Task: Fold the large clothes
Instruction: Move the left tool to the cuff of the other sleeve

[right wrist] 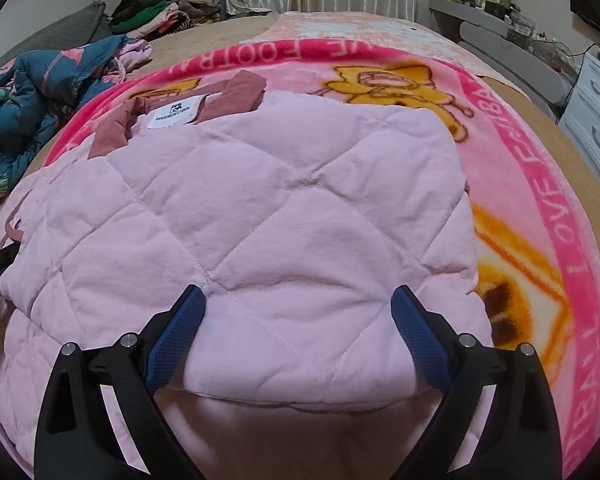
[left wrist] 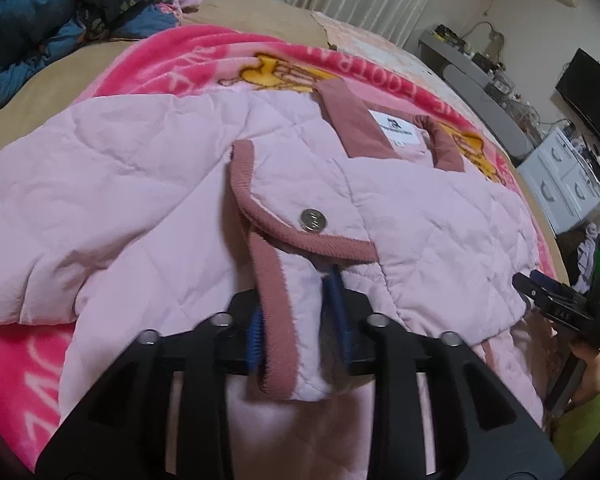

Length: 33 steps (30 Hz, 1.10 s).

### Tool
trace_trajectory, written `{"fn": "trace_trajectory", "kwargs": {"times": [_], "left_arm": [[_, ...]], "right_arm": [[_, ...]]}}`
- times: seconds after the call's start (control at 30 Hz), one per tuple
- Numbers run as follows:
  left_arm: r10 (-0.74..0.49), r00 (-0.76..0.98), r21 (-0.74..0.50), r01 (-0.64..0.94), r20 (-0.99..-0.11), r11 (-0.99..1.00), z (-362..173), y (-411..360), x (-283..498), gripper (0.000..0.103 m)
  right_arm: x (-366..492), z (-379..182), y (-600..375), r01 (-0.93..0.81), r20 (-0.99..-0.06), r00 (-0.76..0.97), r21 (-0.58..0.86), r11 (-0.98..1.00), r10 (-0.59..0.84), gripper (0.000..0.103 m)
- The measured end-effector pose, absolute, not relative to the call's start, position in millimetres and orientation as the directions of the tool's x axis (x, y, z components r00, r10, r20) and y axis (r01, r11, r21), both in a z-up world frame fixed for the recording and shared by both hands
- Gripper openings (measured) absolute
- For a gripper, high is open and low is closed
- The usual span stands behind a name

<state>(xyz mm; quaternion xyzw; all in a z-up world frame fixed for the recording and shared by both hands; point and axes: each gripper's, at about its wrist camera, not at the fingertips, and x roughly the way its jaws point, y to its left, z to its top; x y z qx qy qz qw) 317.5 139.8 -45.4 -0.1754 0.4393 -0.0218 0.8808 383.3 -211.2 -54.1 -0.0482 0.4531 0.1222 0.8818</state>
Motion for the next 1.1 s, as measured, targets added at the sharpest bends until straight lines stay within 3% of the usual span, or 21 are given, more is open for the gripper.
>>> {"fn": "trace_trajectory", "kwargs": {"times": [0.23, 0.3, 0.37, 1.1], "left_arm": [[-0.186, 0.626, -0.318, -0.106, -0.757, 0.942, -27.0, 137.2, 303.7, 0.067], [-0.194, 0.637, -0.339, -0.112, -0.746, 0.934, -20.3, 140.2, 298.3, 0.084], [-0.192, 0.644, -0.345, -0.119, -0.741, 0.931, -12.9, 144.3, 292.5, 0.093], [0.075, 0.693, -0.276, -0.381, -0.717, 0.882, 27.1, 244.2, 216.0, 0.094]], "right_arm": [[356.7, -36.3, -206.9, -0.282, -0.784, 0.575, 0.077, 0.956, 0.233, 0.099], [351.8, -31.9, -206.4, -0.282, -0.778, 0.578, 0.093, 0.955, 0.246, 0.099], [346.3, -25.8, -205.3, -0.286, -0.770, 0.577, 0.123, 0.950, 0.273, 0.099], [298.6, 46.6, -103.2, -0.451, -0.687, 0.607, 0.117, 0.885, 0.400, 0.099]]}}
